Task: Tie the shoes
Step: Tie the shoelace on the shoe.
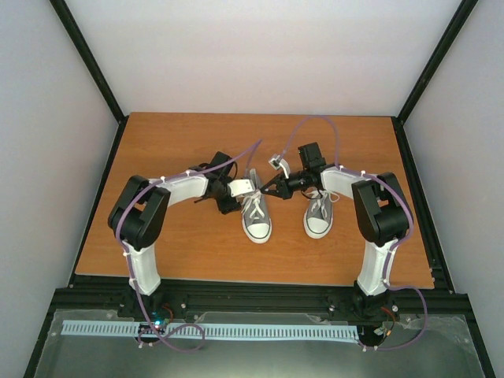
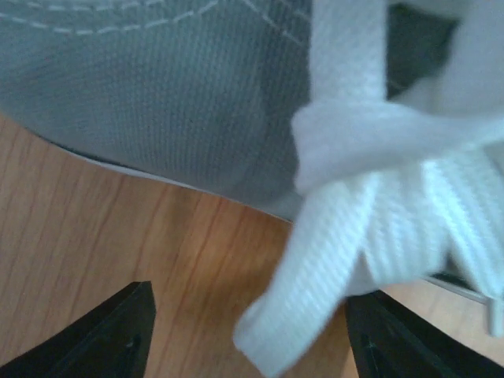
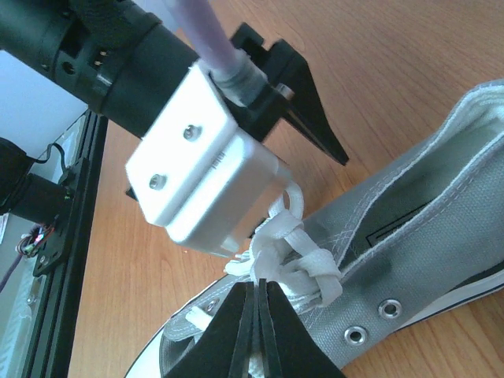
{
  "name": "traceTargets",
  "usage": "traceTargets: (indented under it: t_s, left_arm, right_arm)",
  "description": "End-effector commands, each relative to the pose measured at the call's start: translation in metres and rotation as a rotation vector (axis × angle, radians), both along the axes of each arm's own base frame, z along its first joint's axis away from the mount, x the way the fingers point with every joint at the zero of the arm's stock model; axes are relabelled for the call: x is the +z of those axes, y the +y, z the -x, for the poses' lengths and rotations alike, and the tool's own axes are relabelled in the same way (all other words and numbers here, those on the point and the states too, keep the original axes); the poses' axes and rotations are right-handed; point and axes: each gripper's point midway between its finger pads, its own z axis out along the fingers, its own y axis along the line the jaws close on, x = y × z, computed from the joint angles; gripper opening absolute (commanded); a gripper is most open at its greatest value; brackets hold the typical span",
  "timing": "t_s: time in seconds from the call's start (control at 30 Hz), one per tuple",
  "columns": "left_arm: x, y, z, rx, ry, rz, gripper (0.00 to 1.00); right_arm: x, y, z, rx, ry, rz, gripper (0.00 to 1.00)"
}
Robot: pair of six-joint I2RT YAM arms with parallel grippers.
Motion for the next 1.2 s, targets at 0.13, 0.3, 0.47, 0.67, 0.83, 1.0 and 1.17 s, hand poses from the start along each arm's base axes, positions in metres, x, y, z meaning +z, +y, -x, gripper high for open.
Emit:
traceTargets:
  t_s: [0.13,0.3,0.47,0.67,0.83,1.0,1.17]
  left_arm:
    - [0.003,-0.009,-0.025,0.029,-0.046,0.014,0.16]
    - [0.02,-0.002,-0.038,0.053,-0.074,0.024,0.01]
    - [0.033,-0.003,-0.058,0.089,-0.1,0.029,0.01]
    - [0.035,-0.007,-0.073,0.096,-0.117,0.023,0.01]
    - [0.033,-0.008,-0.085,0.104,-0.128,0.003,0.01]
    - [0.034,-0.006,-0.093,0.116,-0.156,-0.018,0.01]
    - [0.029,-0.003,-0.1,0.126,-0.173,-0.045,0.01]
  right_arm:
    - [-0.001,0.004,0.009,0.014,0.009,0.002,0.03]
    - [-0.006,0.004,0.016,-0.005,0.029,0.021,0.03]
    - [-0.01,0.003,0.024,-0.037,0.047,0.059,0.03]
    - [-0.011,0.001,0.036,-0.073,0.075,0.088,0.03]
    - [-0.019,0.004,0.047,-0.083,0.103,0.124,0.03]
    - [-0.03,0.006,0.055,-0.09,0.14,0.153,0.03]
    - [-0.038,0.002,0.063,-0.109,0.171,0.179,0.03]
